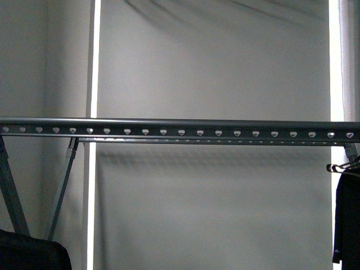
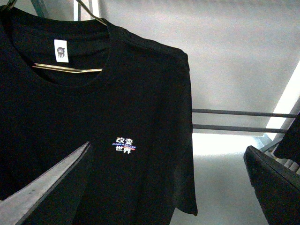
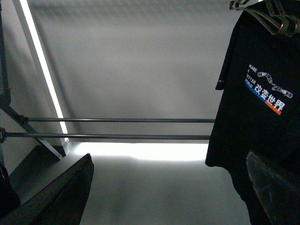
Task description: Hang clothes on hanger
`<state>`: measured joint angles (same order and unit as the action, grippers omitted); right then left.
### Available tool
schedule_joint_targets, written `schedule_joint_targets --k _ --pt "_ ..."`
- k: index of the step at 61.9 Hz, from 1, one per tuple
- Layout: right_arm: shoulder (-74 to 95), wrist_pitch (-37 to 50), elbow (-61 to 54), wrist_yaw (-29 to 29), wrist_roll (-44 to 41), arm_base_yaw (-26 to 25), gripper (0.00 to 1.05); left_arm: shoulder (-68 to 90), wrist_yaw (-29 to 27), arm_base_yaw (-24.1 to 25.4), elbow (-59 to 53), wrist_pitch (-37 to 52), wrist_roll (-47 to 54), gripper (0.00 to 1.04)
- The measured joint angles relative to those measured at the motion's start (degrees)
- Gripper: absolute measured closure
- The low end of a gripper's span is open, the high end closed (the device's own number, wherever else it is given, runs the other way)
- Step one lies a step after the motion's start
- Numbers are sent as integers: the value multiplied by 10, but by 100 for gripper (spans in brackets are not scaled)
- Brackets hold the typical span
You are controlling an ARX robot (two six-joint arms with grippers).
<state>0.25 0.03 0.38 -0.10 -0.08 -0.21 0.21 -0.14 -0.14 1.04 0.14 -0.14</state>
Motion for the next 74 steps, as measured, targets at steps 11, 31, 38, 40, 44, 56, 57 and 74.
schedule_joint_targets --k 11,31,38,40,44,56,57,74 --pt "0 0 0 0 0 0 7 0 0 0 0 0 0 7" --pt "0 0 0 0 0 0 7 224 -151 -92 69 158 -29 7" --pt "0 0 0 0 0 0 7 416 -325 -133 217 155 -118 7" --pt "0 0 0 0 0 0 7 466 -359 -139 260 134 -153 7" --pt "0 0 0 0 0 0 7 565 -409 -149 346 82 -211 7" --pt "0 0 0 0 0 0 7 810 -496 -176 568 -39 -368 7" --pt "0 0 0 0 0 0 7 827 -503 -178 587 -45 -375 7" --pt "0 0 0 0 0 0 7 1018 -552 -151 820 -221 -522 7"
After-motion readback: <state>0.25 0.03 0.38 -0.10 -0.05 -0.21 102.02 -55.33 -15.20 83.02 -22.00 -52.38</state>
